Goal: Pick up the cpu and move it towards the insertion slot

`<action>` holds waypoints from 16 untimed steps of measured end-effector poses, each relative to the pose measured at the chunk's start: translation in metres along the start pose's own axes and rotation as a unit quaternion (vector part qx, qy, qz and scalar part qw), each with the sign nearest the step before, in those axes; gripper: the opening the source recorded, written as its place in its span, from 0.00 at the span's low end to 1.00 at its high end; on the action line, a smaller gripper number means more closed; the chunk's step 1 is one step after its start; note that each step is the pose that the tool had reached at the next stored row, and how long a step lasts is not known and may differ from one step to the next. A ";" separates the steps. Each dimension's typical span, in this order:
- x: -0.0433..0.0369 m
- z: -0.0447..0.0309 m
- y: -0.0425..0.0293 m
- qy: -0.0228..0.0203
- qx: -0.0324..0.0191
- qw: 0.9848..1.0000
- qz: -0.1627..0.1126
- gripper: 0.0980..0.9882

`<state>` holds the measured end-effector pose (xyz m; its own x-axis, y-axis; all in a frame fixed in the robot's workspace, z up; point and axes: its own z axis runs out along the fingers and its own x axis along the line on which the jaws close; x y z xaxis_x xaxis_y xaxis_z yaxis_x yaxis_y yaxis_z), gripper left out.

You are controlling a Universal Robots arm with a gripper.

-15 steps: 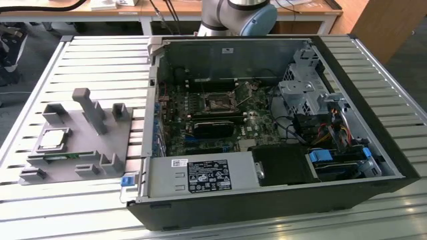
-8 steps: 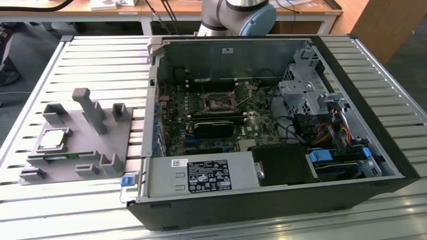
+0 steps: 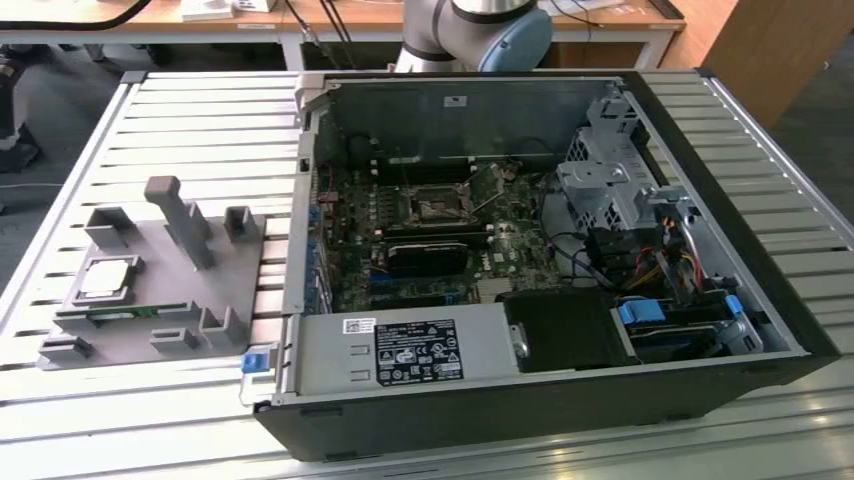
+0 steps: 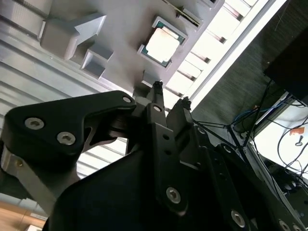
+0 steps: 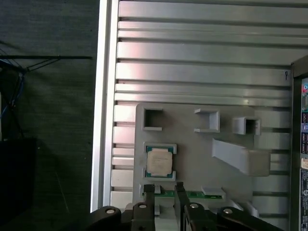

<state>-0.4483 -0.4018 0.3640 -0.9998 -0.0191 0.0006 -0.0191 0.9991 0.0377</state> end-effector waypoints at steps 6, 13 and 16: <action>0.0005 0.0069 -0.0030 0.000 0.000 1.000 0.000 0.41; 0.0007 0.0156 -0.0062 0.000 0.000 1.000 0.000 0.68; 0.0006 0.0195 -0.0066 0.001 0.000 1.000 0.000 0.68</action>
<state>-0.4489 -0.4077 0.3442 -0.9998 -0.0192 0.0023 -0.0191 0.9991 0.0382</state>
